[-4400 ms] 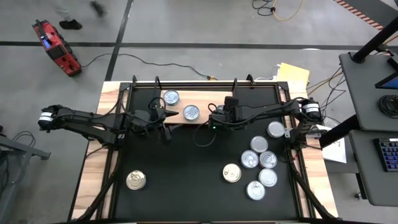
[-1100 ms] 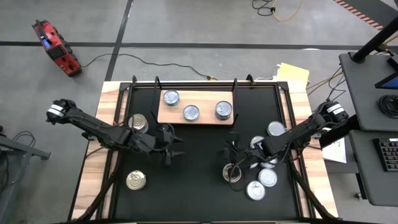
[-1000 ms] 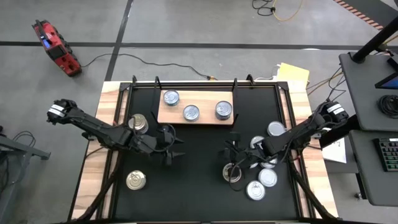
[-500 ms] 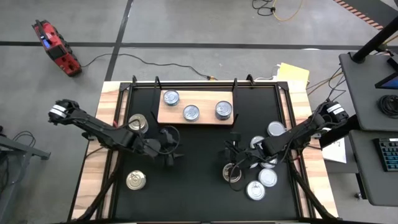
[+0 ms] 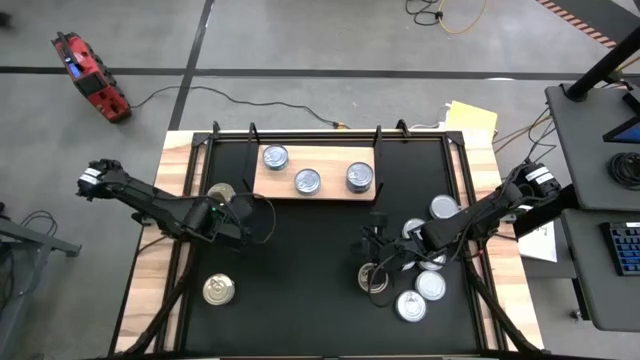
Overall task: Stack canned seafood by type on shelf
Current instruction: Put the blue tuna can on the shelf
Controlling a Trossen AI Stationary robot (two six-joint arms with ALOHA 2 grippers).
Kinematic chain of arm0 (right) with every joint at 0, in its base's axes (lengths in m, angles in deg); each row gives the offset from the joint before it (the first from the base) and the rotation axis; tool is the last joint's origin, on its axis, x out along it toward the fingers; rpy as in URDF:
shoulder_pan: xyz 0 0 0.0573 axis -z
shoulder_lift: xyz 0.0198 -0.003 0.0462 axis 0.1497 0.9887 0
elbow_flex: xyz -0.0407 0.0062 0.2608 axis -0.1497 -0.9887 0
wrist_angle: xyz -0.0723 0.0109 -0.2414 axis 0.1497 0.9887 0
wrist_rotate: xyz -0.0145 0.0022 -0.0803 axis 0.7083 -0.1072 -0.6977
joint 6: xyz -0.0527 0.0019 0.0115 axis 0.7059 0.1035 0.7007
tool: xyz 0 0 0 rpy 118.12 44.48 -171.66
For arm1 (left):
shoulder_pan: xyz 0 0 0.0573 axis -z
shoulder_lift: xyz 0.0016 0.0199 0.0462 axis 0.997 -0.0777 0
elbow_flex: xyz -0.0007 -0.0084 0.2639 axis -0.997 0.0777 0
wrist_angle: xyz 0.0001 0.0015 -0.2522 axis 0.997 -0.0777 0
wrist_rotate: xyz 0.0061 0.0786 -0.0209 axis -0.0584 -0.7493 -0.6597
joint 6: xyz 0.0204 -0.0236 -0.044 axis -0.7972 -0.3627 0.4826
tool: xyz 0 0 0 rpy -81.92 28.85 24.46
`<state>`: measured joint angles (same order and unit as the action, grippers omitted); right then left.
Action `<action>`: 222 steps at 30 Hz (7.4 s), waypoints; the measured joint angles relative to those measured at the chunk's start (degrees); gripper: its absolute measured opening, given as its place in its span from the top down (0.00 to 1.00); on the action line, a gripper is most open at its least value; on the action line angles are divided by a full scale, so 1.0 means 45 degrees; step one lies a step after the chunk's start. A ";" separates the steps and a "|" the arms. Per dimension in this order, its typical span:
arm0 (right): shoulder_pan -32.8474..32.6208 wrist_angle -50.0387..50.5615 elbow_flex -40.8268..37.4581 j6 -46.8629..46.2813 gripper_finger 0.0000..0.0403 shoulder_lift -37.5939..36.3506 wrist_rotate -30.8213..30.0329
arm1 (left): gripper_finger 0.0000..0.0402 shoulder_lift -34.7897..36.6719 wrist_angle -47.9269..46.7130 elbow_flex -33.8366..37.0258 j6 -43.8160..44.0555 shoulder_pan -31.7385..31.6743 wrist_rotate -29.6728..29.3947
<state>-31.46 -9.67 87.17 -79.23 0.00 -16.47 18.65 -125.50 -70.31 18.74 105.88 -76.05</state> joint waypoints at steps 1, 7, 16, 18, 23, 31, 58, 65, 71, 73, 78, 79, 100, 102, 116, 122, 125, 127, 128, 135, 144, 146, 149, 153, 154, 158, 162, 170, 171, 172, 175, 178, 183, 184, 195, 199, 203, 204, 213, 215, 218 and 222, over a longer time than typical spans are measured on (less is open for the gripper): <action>0.0000 0.0000 0.0000 -0.0005 0.97 0.0000 -0.0003 | 0.53 -0.0147 -0.0776 -0.0264 0.0185 -0.0035 -0.0262; 0.0000 0.0003 0.0000 -0.0151 0.97 0.0005 -0.0003 | 0.83 -0.0622 -0.2467 -0.0358 0.0908 -0.0499 -0.0711; 0.0000 0.0005 0.0000 -0.0146 0.97 0.0005 -0.0003 | 1.00 -0.0541 -0.2465 0.0943 0.1527 -0.1805 -0.1003; 0.0000 0.0005 -0.0004 -0.0146 0.97 0.0005 -0.0007 | 1.00 -0.0541 -0.2391 0.1261 0.1610 -0.2199 -0.1024; 0.0000 0.0004 0.0000 -0.0136 0.97 0.0005 -0.0008 | 1.00 -0.0541 -0.2263 0.1896 0.1652 -0.3107 -0.1124; 0.0000 0.0004 0.0000 -0.0131 0.97 0.0005 -0.0013 | 1.00 -0.0541 -0.1708 0.2555 0.1433 -0.3661 -0.1125; 0.0000 0.0005 -0.0002 -0.0146 0.97 0.0006 -0.0017 | 1.00 -0.0498 -0.0276 0.2480 0.0023 -0.3608 0.0802; 0.0000 0.0008 0.0000 -0.0146 0.97 0.0007 -0.0015 | 1.00 -0.0546 0.0061 0.1456 -0.0503 -0.3220 0.2154; 0.0000 0.0047 -0.0002 -0.0147 0.97 0.0008 -0.0013 | 1.00 -0.0549 0.0223 0.1203 -0.0763 -0.2802 0.3039; 0.0000 0.0049 0.0000 -0.0144 0.97 0.0010 -0.0013 | 1.00 -0.0546 0.0360 0.1267 -0.0766 -0.2640 0.3250; 0.0000 0.0052 0.0000 -0.0132 0.97 0.0010 -0.0013 | 1.00 -0.0546 0.0956 0.1289 -0.0845 -0.2147 0.3413; 0.0000 0.0053 0.0000 -0.0134 0.97 0.0008 -0.0013 | 1.00 -0.0546 0.1127 0.1289 -0.0850 -0.2035 0.3438; 0.0105 -0.0877 -0.0005 -0.0588 0.97 0.0010 -0.0008 | 1.00 -0.0546 0.5220 0.1245 -0.1982 -0.0300 0.3415; 0.0165 -0.1354 -0.0005 -0.0584 0.97 0.0010 -0.0008 | 1.00 -0.0546 0.5123 0.1053 -0.2022 -0.0266 0.2782; 0.0923 -0.2788 -0.0005 -0.1012 0.97 0.0173 0.0102 | 1.00 -0.0541 0.0783 -0.0377 -0.0607 -0.0193 0.0244; 0.1459 -0.4900 -0.0005 -0.0192 0.97 0.1086 0.1694 | 1.00 -0.0536 0.0094 -0.0329 -0.0064 -0.0132 -0.0040; 0.1710 -0.5863 -0.0005 0.0115 0.97 0.1622 0.1784 | 1.00 -0.0523 0.0029 -0.0329 -0.0092 -0.0064 -0.0118; 0.1881 -0.6206 -0.0005 0.0183 0.97 0.1858 0.1782 | 1.00 -0.0517 -0.0094 -0.0321 -0.0079 0.0031 -0.0138; 0.1966 -0.6345 -0.0005 0.0194 0.97 0.1968 0.1784 | 1.00 -0.0517 -0.0140 -0.0319 -0.0057 0.0090 -0.0147; 0.2406 -0.6682 -0.0005 0.0183 0.97 0.2215 0.2645 | 1.00 -0.0507 -0.0943 -0.0158 0.1283 0.0669 -0.0347; 0.2409 -0.6664 0.0333 0.0415 0.97 0.2494 0.2970 | 1.00 -0.0522 -0.1162 0.0565 0.3320 0.1089 0.0929; 0.2414 -0.6654 0.0598 0.0508 0.97 0.2797 0.3114 | 1.00 -0.0522 -0.1107 0.0684 0.3521 0.1084 0.0951; 0.2419 -0.6478 0.1098 0.0635 0.97 0.3288 0.3140 | 1.00 -0.0522 -0.0970 0.0759 0.3665 0.1089 0.0997; 0.2419 -0.5880 0.1784 0.0765 0.97 0.3922 0.3125 | 1.00 -0.0552 -0.0806 0.0769 0.3702 0.1101 0.1000; 0.2419 -0.5692 0.1928 0.0767 0.97 0.4056 0.3125 | 1.00 -0.0575 -0.0815 0.0769 0.3751 0.1132 0.1000; 0.2419 -0.5236 0.2293 0.0572 0.97 0.4410 0.3097 | 1.00 -0.0595 -0.0956 0.0838 0.4303 0.1394 0.1002; 0.2419 -0.5160 0.2293 0.0461 0.97 0.4559 0.3094 | 1.00 -0.0595 -0.0858 0.1256 0.4848 0.1575 0.1011; 0.2419 -0.5226 0.2293 0.0325 0.97 0.4802 0.3091 | 1.00 -0.0595 0.1109 0.1956 0.4809 0.1575 0.0989; 0.2419 -0.5226 0.2293 0.0325 0.97 0.4850 0.3091 | 1.00 -0.0595 0.1334 0.2027 0.4795 0.1575 0.0994; 0.2419 -0.5233 0.2293 0.0325 0.97 0.4890 0.3091 | 1.00 -0.0595 0.1532 0.2094 0.4689 0.1575 0.1001; 0.2419 -0.5263 0.2293 0.0325 0.97 0.5023 0.3091 | 1.00 -0.0595 0.2431 0.2230 0.4074 0.1573 0.0999; 0.2419 -0.5314 0.2283 0.0325 0.97 0.5090 0.3091 | 1.00 -0.0595 0.3290 0.2270 0.3653 0.1570 0.0957; 0.2419 -0.5416 0.2283 0.0508 0.97 0.5146 0.3091 | 1.00 -0.0595 0.4321 0.2270 0.2941 0.1570 0.0646; 0.2419 -0.5445 0.2283 0.0514 0.97 0.5149 0.3091 | 1.00 -0.0595 0.4481 0.2270 0.2805 0.1572 0.0480; 0.2419 -0.5712 0.2283 0.0734 0.97 0.5149 0.3091 | 1.00 -0.0595 0.5341 0.2255 0.2173 0.1570 -0.0421; 0.2419 -0.5702 0.2283 0.0538 0.97 0.5149 0.3091 | 1.00 -0.0566 0.5190 0.1972 0.1927 0.1570 -0.0031; 0.2419 -0.5894 0.2283 0.0520 0.97 0.5149 0.3091 | 1.00 -0.0541 0.5014 0.1460 0.1323 0.1570 0.0147; 0.2419 -0.6001 0.2283 0.0521 0.97 0.5149 0.3092 | 1.00 -0.0541 0.4951 0.1334 0.1153 0.1570 0.0147; 0.2419 -0.8128 0.2283 0.1348 0.97 0.5429 0.3096 | 1.00 -0.0546 0.4703 0.1134 0.0532 0.1575 -0.1058; 0.2424 -0.8945 0.2324 0.1654 0.97 0.5796 0.3100 | 1.00 -0.0546 0.4662 0.1174 0.0536 0.1573 -0.1336; 0.2488 -0.9124 0.2726 0.1851 0.97 0.6271 0.3112 | 1.00 -0.0546 0.4648 0.1172 0.0544 0.1570 -0.1758; 0.2645 -0.8867 0.3855 0.1851 0.97 0.6963 0.3143 | 1.00 -0.0546 0.4488 0.1172 0.0541 0.1570 -0.2305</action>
<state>-19.56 -49.57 104.51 -70.91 31.33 -2.33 16.20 -105.30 -65.03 21.18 112.94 -86.42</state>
